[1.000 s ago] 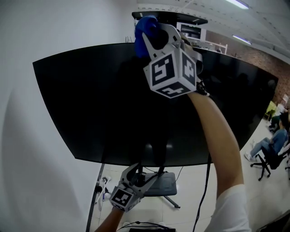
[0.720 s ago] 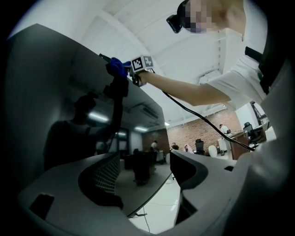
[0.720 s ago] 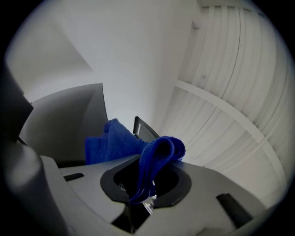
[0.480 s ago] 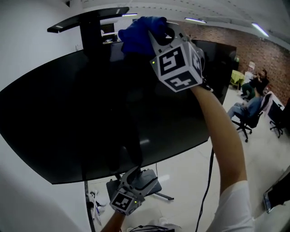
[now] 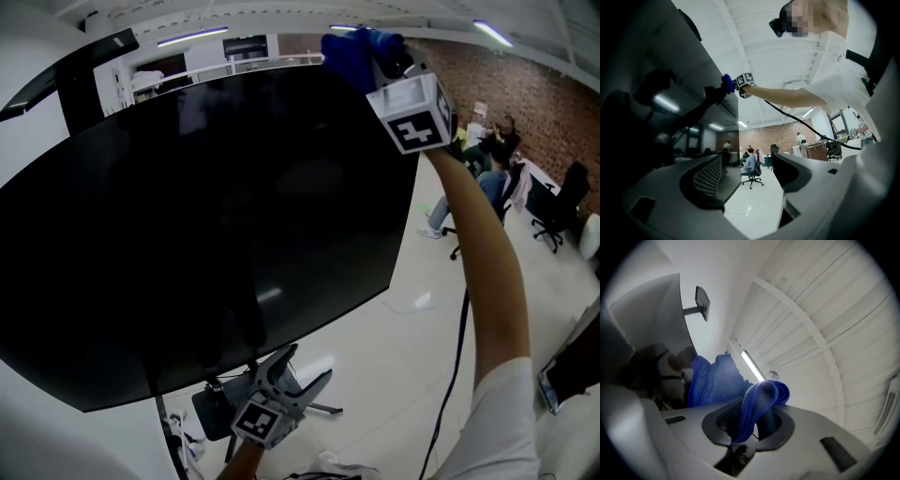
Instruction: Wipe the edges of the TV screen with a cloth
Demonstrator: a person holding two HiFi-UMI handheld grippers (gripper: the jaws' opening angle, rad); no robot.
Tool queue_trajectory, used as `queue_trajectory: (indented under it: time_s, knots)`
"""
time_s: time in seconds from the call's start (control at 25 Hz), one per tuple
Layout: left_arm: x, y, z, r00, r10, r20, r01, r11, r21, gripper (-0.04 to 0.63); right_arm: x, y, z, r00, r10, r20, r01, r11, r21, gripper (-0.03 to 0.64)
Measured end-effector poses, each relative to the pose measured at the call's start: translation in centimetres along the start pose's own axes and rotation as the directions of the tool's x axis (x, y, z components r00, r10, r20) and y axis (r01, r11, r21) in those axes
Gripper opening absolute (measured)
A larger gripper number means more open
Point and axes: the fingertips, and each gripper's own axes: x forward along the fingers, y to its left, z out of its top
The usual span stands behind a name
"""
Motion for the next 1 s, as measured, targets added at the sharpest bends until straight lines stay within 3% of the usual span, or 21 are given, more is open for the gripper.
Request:
queue_trajectory:
  time_s: [0.12, 0.24, 0.4, 0.56, 0.68, 0.8, 1.0]
  knots:
    - [2.3, -1.1, -1.1, 1.000, -0.006, -0.006, 0.006, 1.000, -0.020, 0.322, 0.9, -4.3, -6.0, 0.994, -0.057, -0.093, 0.056, 0.998, -0.018, 0.072]
    - [4.6, -2.0, -2.0, 0.999, -0.026, -0.020, 0.026, 1.000, -0.017, 0.322, 1.3, -7.4, -10.6, 0.984, -0.092, -0.152, 0.102, 0.993, 0.056, 0.072]
    - [7.9, -4.3, -2.9, 0.992, -0.119, -0.030, 0.120, 0.993, 0.013, 0.322, 1.1, -8.7, -13.4, 0.982, -0.117, -0.149, 0.134, 0.984, 0.113, 0.072]
    - [10.3, -6.6, -3.9, 0.983, -0.181, -0.026, 0.180, 0.983, -0.022, 0.322, -0.1, -9.1, -16.6, 0.977, -0.117, -0.179, 0.144, 0.979, 0.145, 0.072]
    - [11.2, -7.7, -4.8, 0.979, -0.203, -0.027, 0.201, 0.978, -0.062, 0.321, -1.7, -7.7, -18.8, 0.980, -0.079, -0.182, 0.116, 0.972, 0.205, 0.073]
    - [11.9, -8.2, -5.5, 0.976, -0.217, -0.035, 0.213, 0.973, -0.091, 0.322, -3.3, -5.1, -20.4, 0.983, -0.044, -0.177, 0.077, 0.980, 0.184, 0.072]
    - [12.6, -8.0, -6.4, 0.976, -0.214, -0.032, 0.209, 0.970, -0.121, 0.321, -5.9, 2.3, -25.8, 0.968, 0.077, -0.239, -0.016, 0.969, 0.246, 0.071]
